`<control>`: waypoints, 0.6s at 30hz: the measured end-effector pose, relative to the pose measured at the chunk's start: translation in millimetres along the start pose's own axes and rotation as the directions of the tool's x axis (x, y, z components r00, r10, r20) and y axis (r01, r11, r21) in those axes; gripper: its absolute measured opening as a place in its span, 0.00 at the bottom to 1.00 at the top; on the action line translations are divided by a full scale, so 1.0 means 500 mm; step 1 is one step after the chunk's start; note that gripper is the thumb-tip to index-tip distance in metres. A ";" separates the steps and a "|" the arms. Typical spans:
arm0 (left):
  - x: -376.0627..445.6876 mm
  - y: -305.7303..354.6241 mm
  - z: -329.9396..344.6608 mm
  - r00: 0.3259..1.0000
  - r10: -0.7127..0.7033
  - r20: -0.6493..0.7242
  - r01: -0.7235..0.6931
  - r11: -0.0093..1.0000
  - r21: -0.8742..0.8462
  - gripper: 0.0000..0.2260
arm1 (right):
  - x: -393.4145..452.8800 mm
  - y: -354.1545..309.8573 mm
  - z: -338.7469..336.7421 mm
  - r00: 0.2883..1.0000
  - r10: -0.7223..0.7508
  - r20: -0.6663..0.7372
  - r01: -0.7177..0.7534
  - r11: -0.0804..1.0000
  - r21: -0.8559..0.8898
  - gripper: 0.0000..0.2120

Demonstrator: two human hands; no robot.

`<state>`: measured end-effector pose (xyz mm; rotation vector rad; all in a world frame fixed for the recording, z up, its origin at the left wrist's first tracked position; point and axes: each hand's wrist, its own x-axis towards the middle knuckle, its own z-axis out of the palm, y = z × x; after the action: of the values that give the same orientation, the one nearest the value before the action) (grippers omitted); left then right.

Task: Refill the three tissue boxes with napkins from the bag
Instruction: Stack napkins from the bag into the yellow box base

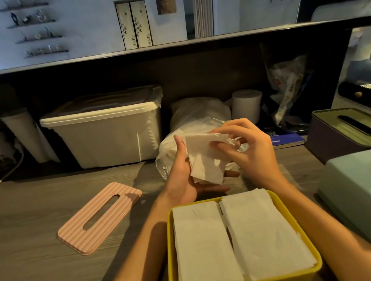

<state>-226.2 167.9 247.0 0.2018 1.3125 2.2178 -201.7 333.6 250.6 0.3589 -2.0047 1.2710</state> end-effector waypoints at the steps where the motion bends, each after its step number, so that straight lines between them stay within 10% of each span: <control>1: 0.002 -0.003 -0.003 1.000 -0.015 0.007 0.015 1.000 -0.014 0.33 | 0.000 0.000 0.000 1.000 0.007 -0.006 -0.006 0.999 0.036 0.10; 10: 0.003 -0.006 -0.004 0.999 -0.046 -0.008 0.045 0.998 -0.053 0.25 | 0.005 -0.001 -0.006 0.991 0.132 -0.023 -0.122 0.959 0.256 0.09; 18: 0.011 -0.001 -0.015 0.971 0.156 -0.179 -0.100 0.953 0.286 0.05 | 0.024 0.006 -0.035 0.923 0.378 -0.068 -0.350 0.901 0.257 0.11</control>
<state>-233.7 165.2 241.7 0.1746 1.7662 2.1994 -204.3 352.0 261.4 0.0139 -1.8770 1.7358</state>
